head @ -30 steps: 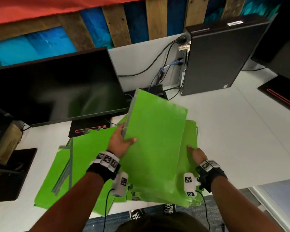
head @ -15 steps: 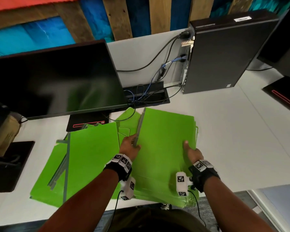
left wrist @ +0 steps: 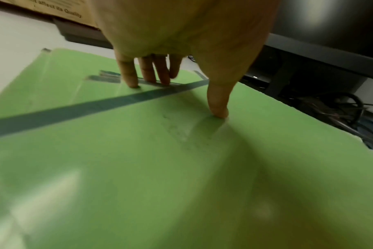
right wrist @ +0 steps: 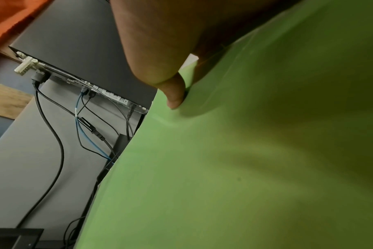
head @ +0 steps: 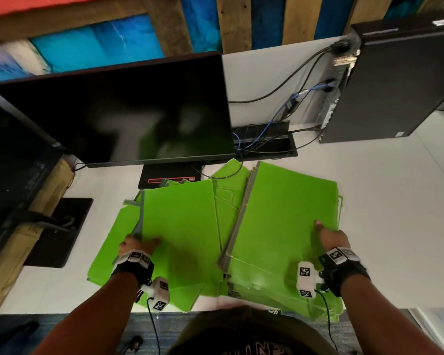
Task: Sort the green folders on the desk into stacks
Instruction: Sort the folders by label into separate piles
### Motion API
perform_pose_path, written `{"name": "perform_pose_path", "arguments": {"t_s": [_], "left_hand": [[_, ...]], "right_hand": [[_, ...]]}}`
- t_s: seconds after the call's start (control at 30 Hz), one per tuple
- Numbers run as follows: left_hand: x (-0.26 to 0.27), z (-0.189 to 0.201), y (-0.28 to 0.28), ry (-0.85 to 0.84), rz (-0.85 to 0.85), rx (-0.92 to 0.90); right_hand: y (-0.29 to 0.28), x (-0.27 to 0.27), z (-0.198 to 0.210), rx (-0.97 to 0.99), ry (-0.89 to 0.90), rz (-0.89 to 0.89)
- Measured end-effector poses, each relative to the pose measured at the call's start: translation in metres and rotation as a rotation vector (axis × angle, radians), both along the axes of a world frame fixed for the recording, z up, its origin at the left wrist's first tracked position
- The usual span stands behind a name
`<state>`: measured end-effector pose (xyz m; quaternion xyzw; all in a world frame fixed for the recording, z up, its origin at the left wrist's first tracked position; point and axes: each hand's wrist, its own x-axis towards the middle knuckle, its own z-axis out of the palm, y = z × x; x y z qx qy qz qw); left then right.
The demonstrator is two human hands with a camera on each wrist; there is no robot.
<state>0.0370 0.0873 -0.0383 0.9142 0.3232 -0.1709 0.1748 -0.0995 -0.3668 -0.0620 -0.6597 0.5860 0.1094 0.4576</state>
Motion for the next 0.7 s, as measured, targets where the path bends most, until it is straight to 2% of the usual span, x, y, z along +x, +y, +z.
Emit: {"name": "perform_pose_path", "arguments": {"t_s": [0.13, 0.3, 0.43, 0.57, 0.7], "left_hand": [[0.007, -0.018, 0.021, 0.024, -0.209, 0.076], [0.013, -0.001, -0.002, -0.016, -0.336, -0.033], [0.022, 0.003, -0.011, 0.000, -0.371, -0.094], [0.029, -0.001, -0.015, -0.037, -0.303, -0.121], [0.042, -0.002, -0.027, -0.056, -0.247, -0.306]], "right_hand": [[0.000, 0.003, 0.000, -0.003, 0.024, 0.001], [0.001, 0.004, 0.000, -0.025, 0.046, 0.002], [0.001, 0.004, -0.001, -0.021, 0.048, 0.016], [0.001, 0.004, 0.001, -0.018, 0.050, 0.020], [0.002, 0.004, 0.002, -0.012, 0.036, 0.004]]}}
